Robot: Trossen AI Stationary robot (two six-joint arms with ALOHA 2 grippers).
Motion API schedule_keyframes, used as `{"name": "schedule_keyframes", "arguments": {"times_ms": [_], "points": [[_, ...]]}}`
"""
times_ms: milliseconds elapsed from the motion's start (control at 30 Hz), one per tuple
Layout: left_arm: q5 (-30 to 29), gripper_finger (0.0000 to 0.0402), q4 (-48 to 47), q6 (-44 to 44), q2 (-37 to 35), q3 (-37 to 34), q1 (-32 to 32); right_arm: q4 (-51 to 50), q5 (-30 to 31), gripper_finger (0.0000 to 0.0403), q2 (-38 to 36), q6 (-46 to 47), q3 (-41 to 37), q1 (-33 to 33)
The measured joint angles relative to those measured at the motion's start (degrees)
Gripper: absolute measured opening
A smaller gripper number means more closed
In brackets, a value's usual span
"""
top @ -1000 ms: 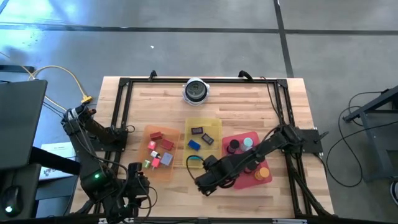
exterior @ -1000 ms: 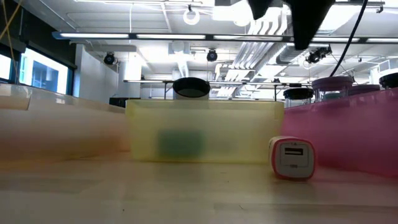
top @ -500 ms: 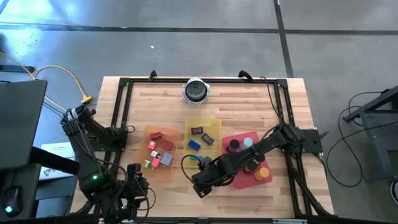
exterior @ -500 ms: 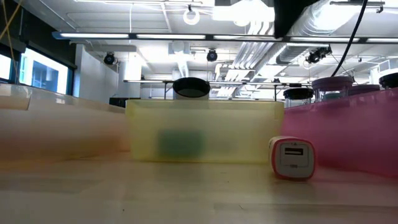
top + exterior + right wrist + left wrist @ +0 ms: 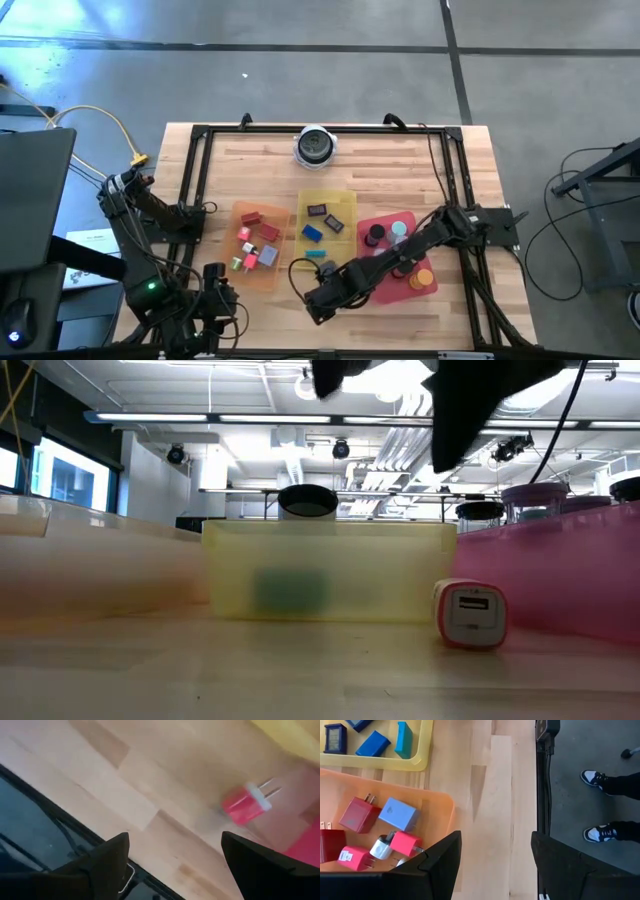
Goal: Pick & Place Office items
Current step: Put the pink charger adaptor into the orange bin
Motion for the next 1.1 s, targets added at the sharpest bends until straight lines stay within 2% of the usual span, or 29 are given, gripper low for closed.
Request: {"name": "schedule_keyframes", "arguments": {"times_ms": [267, 1100], "points": [[-1.10, 0.0232, -0.01, -0.22, 0.02, -0.02, -0.07, -0.33, 1.39, 0.0307, 2.21, 7.75, -0.11, 0.05], [-2.56, 0.0232, -0.59, -0.02, 0.00, -0.04, -0.07, -6.86, 1.72, 0.0307, 5.41, 13.26, -0.11, 0.50]]}}
